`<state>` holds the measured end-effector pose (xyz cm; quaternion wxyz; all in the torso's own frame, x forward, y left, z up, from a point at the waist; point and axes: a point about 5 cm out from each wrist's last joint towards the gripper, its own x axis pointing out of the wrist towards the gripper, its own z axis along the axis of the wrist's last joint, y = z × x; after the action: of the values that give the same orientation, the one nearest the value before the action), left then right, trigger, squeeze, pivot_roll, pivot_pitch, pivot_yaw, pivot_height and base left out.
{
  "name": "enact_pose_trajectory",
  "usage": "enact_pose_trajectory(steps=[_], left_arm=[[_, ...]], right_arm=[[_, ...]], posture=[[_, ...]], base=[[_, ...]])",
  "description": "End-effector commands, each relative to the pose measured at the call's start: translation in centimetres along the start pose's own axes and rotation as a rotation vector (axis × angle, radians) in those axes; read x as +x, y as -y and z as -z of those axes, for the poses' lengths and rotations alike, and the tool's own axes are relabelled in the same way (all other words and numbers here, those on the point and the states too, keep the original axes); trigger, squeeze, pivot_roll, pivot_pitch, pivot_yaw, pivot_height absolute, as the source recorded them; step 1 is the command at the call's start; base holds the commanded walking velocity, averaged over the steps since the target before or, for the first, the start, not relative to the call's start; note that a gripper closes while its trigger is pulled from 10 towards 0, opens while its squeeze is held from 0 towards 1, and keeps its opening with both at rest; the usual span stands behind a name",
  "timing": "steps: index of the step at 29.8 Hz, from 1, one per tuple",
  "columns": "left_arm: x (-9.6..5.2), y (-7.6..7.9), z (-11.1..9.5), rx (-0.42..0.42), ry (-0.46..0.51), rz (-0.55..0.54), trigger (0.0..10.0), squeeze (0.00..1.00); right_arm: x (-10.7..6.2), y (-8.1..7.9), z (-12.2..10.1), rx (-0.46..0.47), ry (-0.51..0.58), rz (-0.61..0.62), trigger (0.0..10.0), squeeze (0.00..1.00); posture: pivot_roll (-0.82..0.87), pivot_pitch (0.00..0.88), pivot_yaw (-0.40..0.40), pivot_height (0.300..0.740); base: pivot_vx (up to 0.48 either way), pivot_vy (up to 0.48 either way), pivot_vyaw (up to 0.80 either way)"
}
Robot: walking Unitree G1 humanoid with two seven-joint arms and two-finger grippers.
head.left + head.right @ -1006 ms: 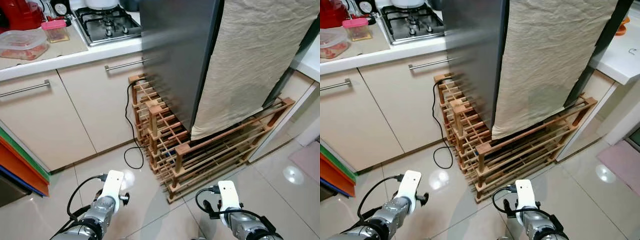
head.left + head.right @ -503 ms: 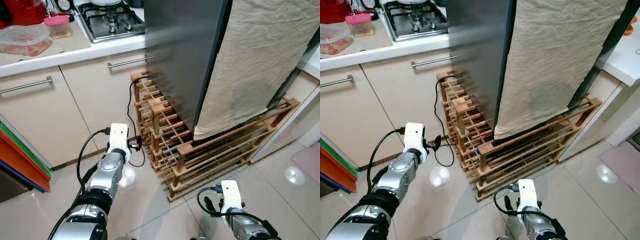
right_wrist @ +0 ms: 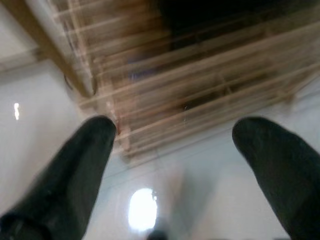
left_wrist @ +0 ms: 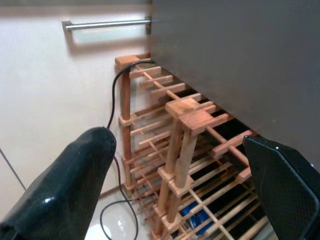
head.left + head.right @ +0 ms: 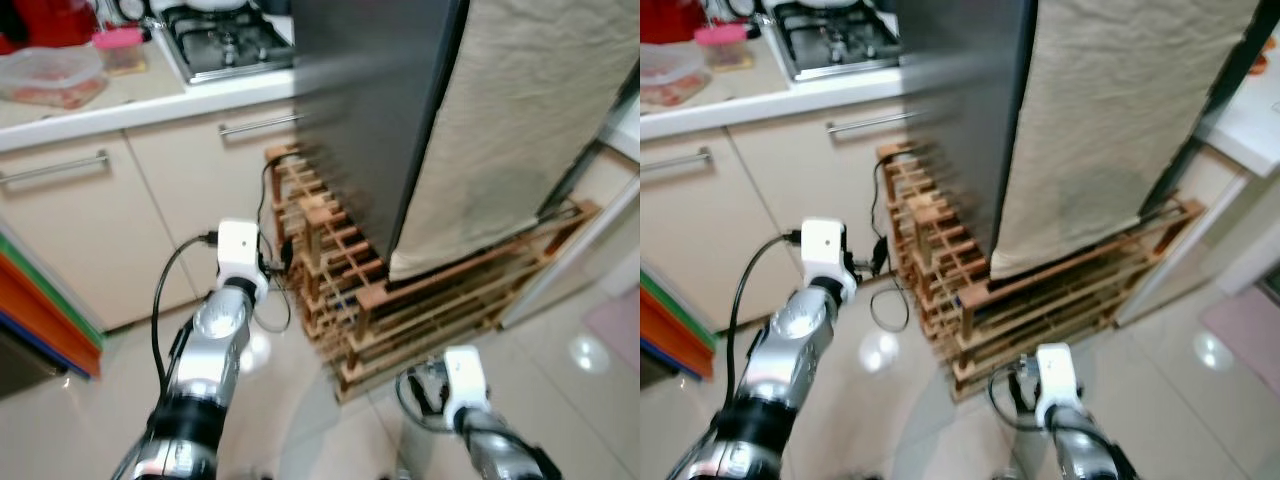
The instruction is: Restocking fridge
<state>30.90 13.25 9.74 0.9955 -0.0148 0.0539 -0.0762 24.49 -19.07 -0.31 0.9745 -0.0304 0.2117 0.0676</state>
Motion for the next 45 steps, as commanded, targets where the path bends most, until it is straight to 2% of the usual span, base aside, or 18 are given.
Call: enact_pose_trajectory(steps=[1,7,12,13,15,17,22,25,29,34,41,45], left_arm=[[-0.3,0.4,-0.6,-0.007,0.009,0.024,10.0,0.00],[-1.0,1.2,-2.0,-0.059,0.057,0.051,10.0,0.00],[-1.3,1.2,-2.4,-0.084,0.045,0.055,10.0,0.00],[-1.9,1.1,-2.8,-0.091,0.043,0.067,10.0,0.00],[-2.3,1.0,-3.2,-0.084,0.049,0.083,10.0,0.00],[-2.6,1.0,-3.3,-0.028,0.025,0.125,10.0,0.00],[-2.2,0.5,-3.6,-0.028,0.026,0.107,10.0,0.00],[-2.1,0.7,-3.7,-0.016,0.022,0.121,10.0,0.00],[-2.1,1.5,-3.9,-0.041,0.024,0.174,10.0,0.00],[-1.9,1.5,-4.1,-0.030,0.040,0.179,10.0,0.00],[-1.5,2.1,-4.7,0.019,0.072,0.208,10.0,0.00],[-1.3,2.2,-4.9,0.016,0.079,0.220,10.0,0.00]], right_arm=[[0.1,0.1,-5.0,-0.045,0.168,-0.040,10.0,0.00],[0.0,0.1,-5.4,-0.017,0.255,-0.004,10.0,0.00],[-1.1,-0.1,-6.0,0.016,0.263,0.019,10.0,0.00],[-1.6,-0.1,-6.3,0.025,0.264,0.034,10.0,0.00],[-1.8,-0.1,-6.4,0.020,0.274,0.037,10.0,0.00],[-1.9,0.0,-6.5,0.018,0.299,0.064,10.0,0.00],[-2.0,0.1,-6.7,0.013,0.305,0.066,10.0,0.00],[-2.1,0.0,-6.8,0.014,0.297,0.063,10.0,0.00],[-2.2,0.1,-7.0,-0.006,0.296,0.075,10.0,0.00],[-2.2,0.2,-7.1,-0.015,0.296,0.090,10.0,0.00],[-2.3,0.1,-7.3,-0.015,0.312,0.077,10.0,0.00],[-2.4,0.1,-7.4,-0.018,0.318,0.076,10.0,0.00]], posture=[[-0.05,0.000,-0.008,0.740],[-0.06,0.000,-0.004,0.740],[-0.06,0.000,-0.003,0.740],[-0.07,0.001,-0.003,0.740],[-0.07,0.003,-0.004,0.740],[-0.07,0.007,-0.005,0.740],[-0.07,0.005,-0.006,0.740],[-0.07,0.002,-0.005,0.740],[-0.07,0.004,-0.005,0.740],[-0.07,0.005,-0.006,0.740],[-0.07,0.011,-0.007,0.740],[-0.08,0.018,-0.002,0.740]], base=[[0.000,0.000,0.00],[0.000,0.000,0.00],[0.000,0.000,0.00],[0.000,0.000,0.00],[0.000,0.000,0.00],[0.000,0.000,0.00],[0.000,0.000,0.00],[0.000,0.000,0.00],[0.000,0.000,0.00],[0.000,0.000,0.00],[0.000,0.000,-0.70],[0.000,0.000,-0.68]])
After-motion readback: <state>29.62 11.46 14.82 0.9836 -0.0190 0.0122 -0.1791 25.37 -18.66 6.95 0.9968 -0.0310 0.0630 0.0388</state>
